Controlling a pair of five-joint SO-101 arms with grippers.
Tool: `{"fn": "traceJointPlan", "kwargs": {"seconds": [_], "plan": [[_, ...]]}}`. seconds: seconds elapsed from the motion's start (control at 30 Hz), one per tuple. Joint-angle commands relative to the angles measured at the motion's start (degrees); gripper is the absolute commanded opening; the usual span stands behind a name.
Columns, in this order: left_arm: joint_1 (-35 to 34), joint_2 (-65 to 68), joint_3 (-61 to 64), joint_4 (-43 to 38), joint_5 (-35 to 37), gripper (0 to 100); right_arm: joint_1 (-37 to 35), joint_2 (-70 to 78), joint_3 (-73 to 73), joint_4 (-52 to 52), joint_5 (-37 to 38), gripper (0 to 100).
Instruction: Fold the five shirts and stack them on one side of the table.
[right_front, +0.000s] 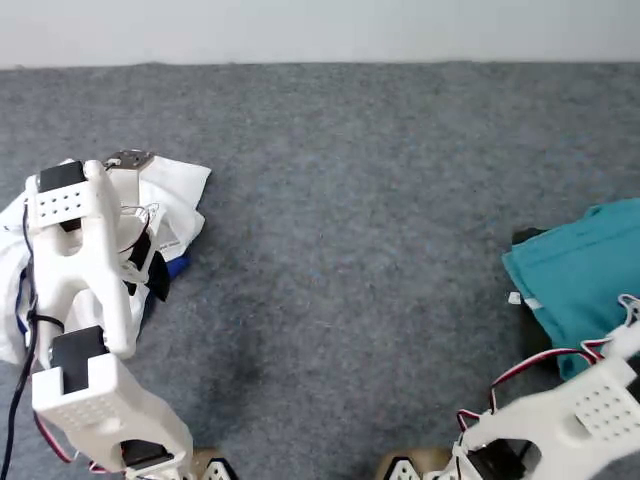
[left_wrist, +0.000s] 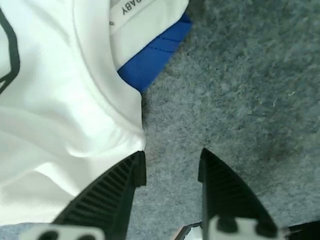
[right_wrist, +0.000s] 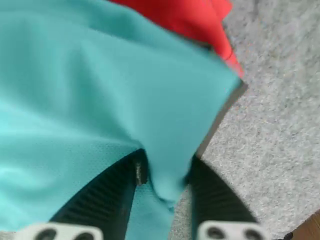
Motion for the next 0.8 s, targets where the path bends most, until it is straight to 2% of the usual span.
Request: {"fn": "traceJointPlan", "kwargs": {"seconds": [0.0, 0.2, 0.4, 0.6, 0.77], "plan": [[0.7, -0.3, 0.1, 0.3, -0.8, 18, 1.4, -8.1, -1.8, 3.1, -0.4, 27.1], [0.7, -0.3, 0.0, 0.2, -1.1, 18, -1.8, -21.8, -5.7, 4.2, 5.7, 23.9], [0.7, -0.3, 0.0, 0.2, -1.1, 18, -17.0, -27.2, 0.7, 3.7, 15.6, 23.8], [0.7, -0.3, 0.1, 0.3, -0.9, 18, -26.3, -23.5, 12.0, -4.0, 16.1, 23.8], [0.7, -0.3, 0.1, 0.3, -0.9, 18, -28.9, -19.6, 16.0, -10.0, 16.2, 23.8]]}}
